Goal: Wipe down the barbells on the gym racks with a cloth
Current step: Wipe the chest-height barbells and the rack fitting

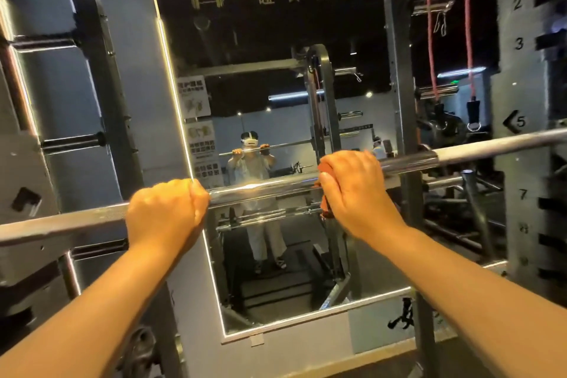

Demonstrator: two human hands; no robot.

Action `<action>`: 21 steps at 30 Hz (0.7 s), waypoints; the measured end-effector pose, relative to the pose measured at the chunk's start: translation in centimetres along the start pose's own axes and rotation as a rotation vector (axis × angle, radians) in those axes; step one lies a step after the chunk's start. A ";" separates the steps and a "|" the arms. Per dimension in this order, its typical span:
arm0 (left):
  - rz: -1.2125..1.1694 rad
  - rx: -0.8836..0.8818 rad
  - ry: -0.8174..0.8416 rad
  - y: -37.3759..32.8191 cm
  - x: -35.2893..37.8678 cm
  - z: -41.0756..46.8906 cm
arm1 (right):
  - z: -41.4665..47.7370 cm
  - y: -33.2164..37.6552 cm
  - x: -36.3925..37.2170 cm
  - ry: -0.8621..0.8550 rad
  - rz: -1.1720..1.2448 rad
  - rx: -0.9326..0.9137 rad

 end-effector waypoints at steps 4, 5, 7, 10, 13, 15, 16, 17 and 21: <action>0.002 -0.014 0.010 0.2 0.5 0.0 | 0.7 -5.4 -3.5 -0.142 -0.015 0.179; -0.020 -0.029 0.006 0.2 0.5 0.0 | 0.5 -6.4 -4.2 -0.218 0.008 0.306; -0.066 -0.059 -0.016 0.2 0.3 0.0 | 0.3 -6.2 -3.6 -0.287 0.001 0.491; -0.074 -0.050 -0.029 0.0 -0.2 0.1 | 0.5 0.3 -0.1 -0.150 -0.027 0.337; -0.085 -0.048 -0.010 0.0 -0.2 0.2 | -0.6 8.0 4.0 0.075 -0.075 -0.001; -0.075 -0.031 0.012 0.0 0.0 0.0 | -0.2 9.8 4.4 0.153 -0.107 -0.111; -0.076 -0.023 0.013 0.1 0.1 -0.1 | 0.3 9.5 4.2 0.192 -0.126 -0.154; -0.080 -0.021 0.015 0.2 0.2 -0.1 | 0.7 8.5 3.8 0.212 -0.145 -0.183; -0.102 -0.057 0.005 0.4 0.3 0.0 | 1.3 1.7 0.5 0.033 -0.185 0.033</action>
Point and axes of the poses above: each hand's wrist, its own z-axis towards the middle knuckle, its own x-axis out of the palm, y = z × x, the point moved 7 cm from there along z, towards the middle knuckle, and after that the axes turned 11 degrees about x, right-handed, at the moved point
